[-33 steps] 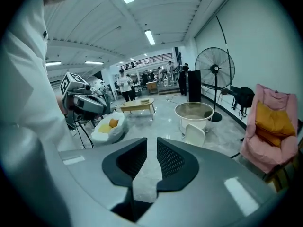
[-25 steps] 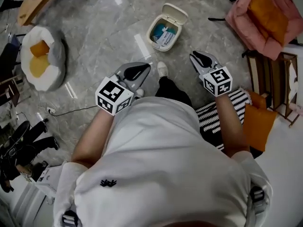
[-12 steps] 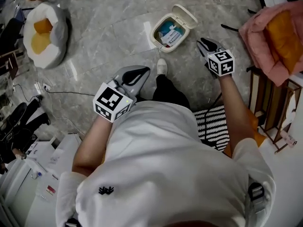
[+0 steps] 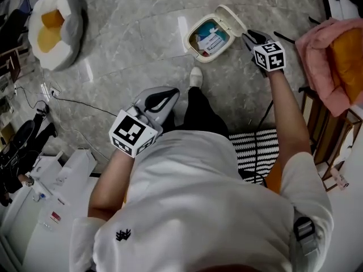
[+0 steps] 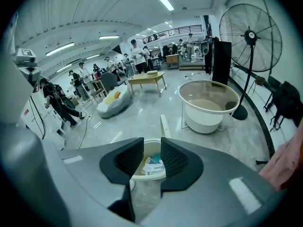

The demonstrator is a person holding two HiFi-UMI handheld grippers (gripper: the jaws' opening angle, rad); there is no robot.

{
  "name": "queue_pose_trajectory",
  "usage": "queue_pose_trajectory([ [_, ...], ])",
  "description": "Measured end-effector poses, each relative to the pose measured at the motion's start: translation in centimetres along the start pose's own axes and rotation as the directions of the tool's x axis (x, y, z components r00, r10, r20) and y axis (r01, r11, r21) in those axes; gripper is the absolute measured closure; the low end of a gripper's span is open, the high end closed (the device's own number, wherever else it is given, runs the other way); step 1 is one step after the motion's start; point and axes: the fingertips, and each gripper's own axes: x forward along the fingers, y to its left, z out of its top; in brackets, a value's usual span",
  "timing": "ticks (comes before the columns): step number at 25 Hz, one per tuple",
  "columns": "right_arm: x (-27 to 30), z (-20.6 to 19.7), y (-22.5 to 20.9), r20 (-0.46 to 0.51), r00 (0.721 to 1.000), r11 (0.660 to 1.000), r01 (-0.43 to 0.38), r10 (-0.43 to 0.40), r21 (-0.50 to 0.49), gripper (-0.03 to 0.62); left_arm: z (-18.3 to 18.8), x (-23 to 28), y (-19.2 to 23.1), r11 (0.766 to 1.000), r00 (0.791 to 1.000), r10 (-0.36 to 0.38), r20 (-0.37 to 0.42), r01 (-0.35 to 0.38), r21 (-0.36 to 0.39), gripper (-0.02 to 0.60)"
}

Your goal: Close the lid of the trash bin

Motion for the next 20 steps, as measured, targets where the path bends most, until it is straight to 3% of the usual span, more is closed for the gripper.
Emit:
queue_pose_trajectory([
  [9,4.7,-0.2,-3.3,-0.061,0.998,1.0,0.005,-0.006,-0.002,0.494,-0.8,0.1,0.9,1.0,1.0,0.02,-0.011,-0.021,-0.024,0.523],
  [20,7.8,-0.5,-3.6,-0.099,0.995,1.0,-0.017,0.017,0.0,0.49,-1.7,0.4,1.7,0.998,1.0,0.024,-0.012,-0.025,-0.058,0.523],
])
